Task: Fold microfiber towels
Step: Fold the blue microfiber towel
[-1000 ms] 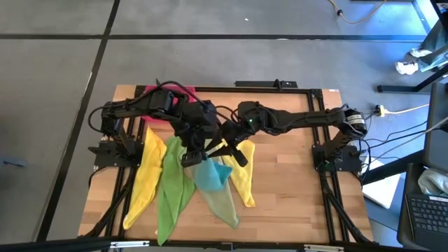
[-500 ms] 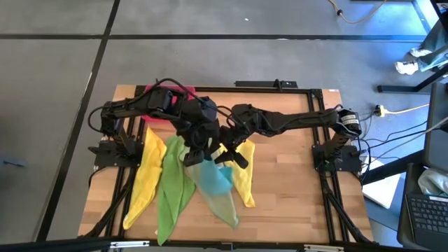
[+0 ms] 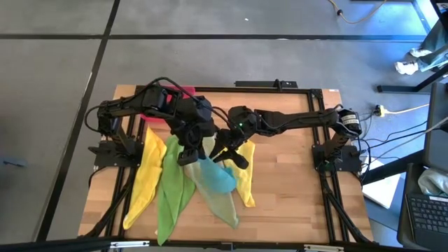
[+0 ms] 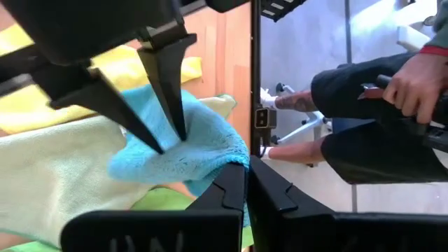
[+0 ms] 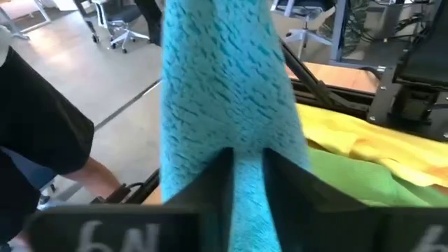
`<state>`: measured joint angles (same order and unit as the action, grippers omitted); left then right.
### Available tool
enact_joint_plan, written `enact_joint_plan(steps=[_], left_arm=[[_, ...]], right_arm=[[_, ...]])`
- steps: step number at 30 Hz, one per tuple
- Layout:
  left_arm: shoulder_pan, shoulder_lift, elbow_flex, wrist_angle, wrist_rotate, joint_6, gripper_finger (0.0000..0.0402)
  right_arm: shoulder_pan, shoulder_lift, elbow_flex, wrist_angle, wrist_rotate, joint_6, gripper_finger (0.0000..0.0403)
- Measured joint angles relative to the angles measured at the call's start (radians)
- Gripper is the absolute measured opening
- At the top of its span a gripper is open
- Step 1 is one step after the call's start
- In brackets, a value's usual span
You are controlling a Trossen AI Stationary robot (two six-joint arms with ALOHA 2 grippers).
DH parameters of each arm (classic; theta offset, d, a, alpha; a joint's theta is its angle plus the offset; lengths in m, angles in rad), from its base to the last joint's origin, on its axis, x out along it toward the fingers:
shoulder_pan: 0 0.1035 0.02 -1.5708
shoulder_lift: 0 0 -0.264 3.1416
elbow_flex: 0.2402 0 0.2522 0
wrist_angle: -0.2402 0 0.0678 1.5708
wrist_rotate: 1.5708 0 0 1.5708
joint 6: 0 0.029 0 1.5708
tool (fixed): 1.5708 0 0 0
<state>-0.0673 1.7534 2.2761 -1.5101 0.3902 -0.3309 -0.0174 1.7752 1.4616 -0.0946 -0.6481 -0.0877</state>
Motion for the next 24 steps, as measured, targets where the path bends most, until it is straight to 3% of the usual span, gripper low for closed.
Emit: enact_joint_plan(steps=[4,8,15,20,24], left_arm=[[0.000,0.000,0.000,0.001,0.007,0.000,0.0000],[-0.003,0.000,0.000,0.004,0.057,0.001,0.0000],[-0.042,0.000,0.000,-0.050,0.170,0.064,0.0000],[-0.054,0.000,-0.003,-0.059,0.148,0.088,0.0000],[-0.049,0.000,-0.003,-0.060,0.112,0.099,0.0000]], right_arm=[[-0.016,-0.001,0.000,-0.040,0.090,-0.003,0.0014],[-0.051,-0.001,0.000,-0.086,0.109,-0.043,0.0011],[-0.094,-0.001,0.000,0.034,-0.043,-0.097,0.0124],[-0.081,-0.001,0.000,0.213,-0.039,-0.021,0.0215],[-0.039,0.004,0.000,0.297,0.007,0.010,0.0242]])
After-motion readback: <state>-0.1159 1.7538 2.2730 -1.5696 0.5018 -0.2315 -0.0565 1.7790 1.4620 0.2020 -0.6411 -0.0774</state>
